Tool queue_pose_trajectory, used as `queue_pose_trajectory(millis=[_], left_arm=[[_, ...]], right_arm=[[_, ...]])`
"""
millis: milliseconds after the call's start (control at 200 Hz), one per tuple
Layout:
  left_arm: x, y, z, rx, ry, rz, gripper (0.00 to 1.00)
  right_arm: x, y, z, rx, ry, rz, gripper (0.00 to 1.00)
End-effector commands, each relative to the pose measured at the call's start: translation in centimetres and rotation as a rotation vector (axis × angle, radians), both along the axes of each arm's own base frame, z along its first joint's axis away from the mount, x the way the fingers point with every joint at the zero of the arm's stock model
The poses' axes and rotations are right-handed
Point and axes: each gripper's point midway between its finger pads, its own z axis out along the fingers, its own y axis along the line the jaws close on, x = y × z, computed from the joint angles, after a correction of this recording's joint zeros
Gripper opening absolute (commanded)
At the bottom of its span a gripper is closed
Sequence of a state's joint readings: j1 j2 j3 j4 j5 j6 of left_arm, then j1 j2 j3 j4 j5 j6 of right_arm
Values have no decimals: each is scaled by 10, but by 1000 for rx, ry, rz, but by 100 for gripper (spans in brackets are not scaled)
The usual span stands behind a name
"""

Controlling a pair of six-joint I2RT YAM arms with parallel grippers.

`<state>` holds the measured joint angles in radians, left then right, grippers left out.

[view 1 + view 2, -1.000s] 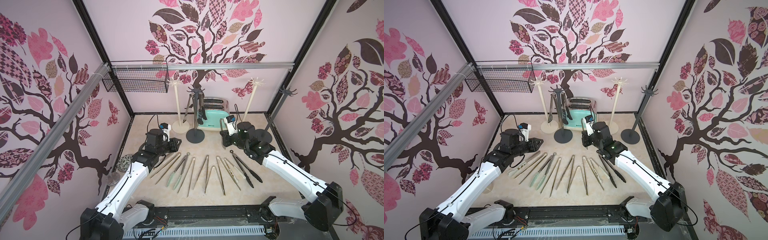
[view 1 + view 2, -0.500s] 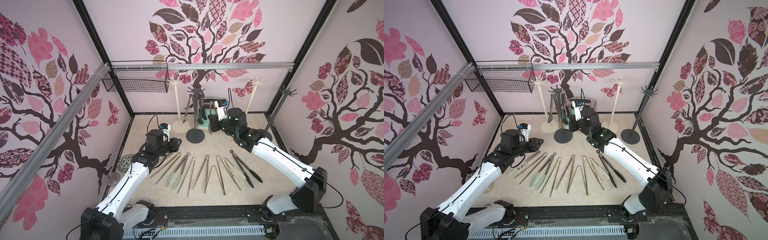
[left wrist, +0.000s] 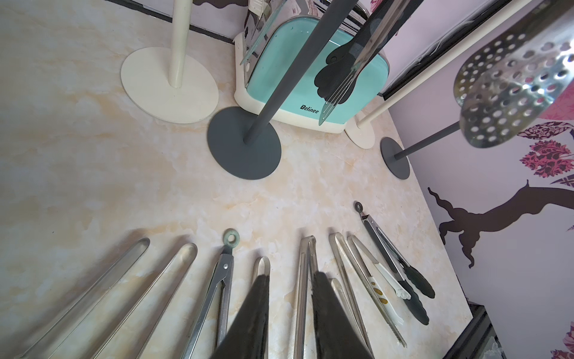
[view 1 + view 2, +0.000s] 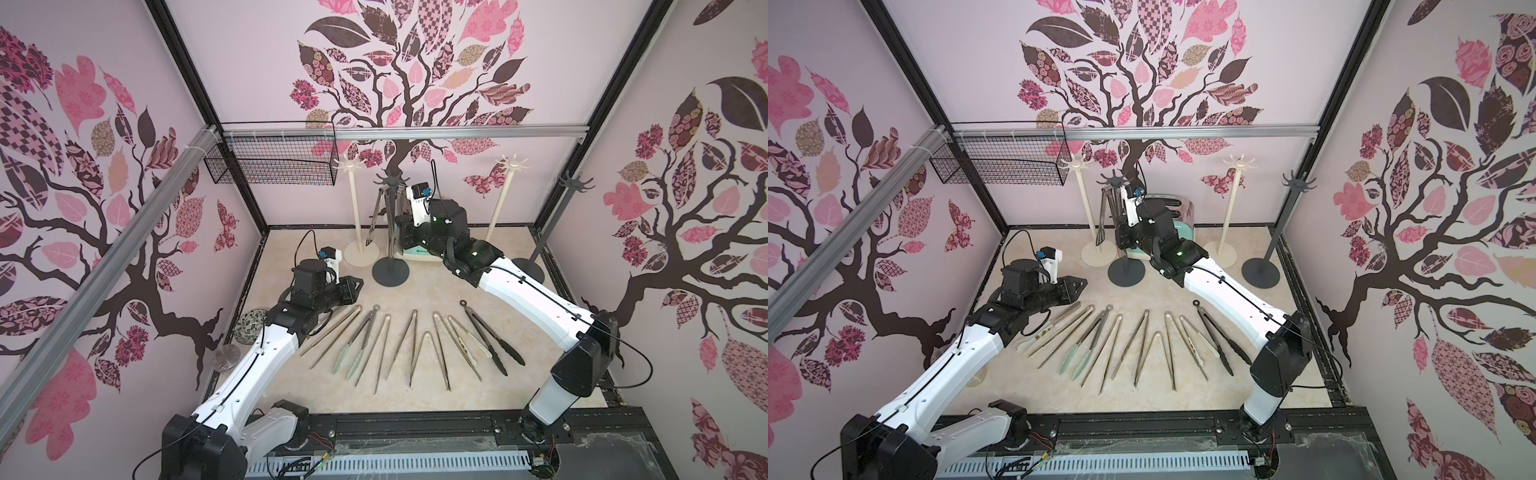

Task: Hang food tongs on kitchen utensil racks
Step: Hang the food tongs on the rack.

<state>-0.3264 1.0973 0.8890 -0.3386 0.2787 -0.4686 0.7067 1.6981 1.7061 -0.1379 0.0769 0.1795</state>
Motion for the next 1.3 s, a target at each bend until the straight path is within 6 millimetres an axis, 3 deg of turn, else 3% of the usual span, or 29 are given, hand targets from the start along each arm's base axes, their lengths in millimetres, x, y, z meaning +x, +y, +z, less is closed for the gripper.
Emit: queue_pose_trajectory(millis=[0, 275, 675, 975, 1296], left_arm=[[-2, -2, 4, -8, -19, -12, 27], [-2, -3, 4, -11, -19, -16, 27], [-2, -3, 2, -13, -16, -18, 27], [-2, -4, 1, -15, -15, -20, 27], [-3, -3, 0, -15, -12, -19, 27]], right_arm=[[5, 4, 15, 0, -26, -11, 0], [24, 12, 11, -38, -26, -43, 0], [36, 19, -2, -67, -13, -59, 0], [41, 18, -16, -91, 7, -71, 0], [41, 18, -45, -119, 53, -75, 0]])
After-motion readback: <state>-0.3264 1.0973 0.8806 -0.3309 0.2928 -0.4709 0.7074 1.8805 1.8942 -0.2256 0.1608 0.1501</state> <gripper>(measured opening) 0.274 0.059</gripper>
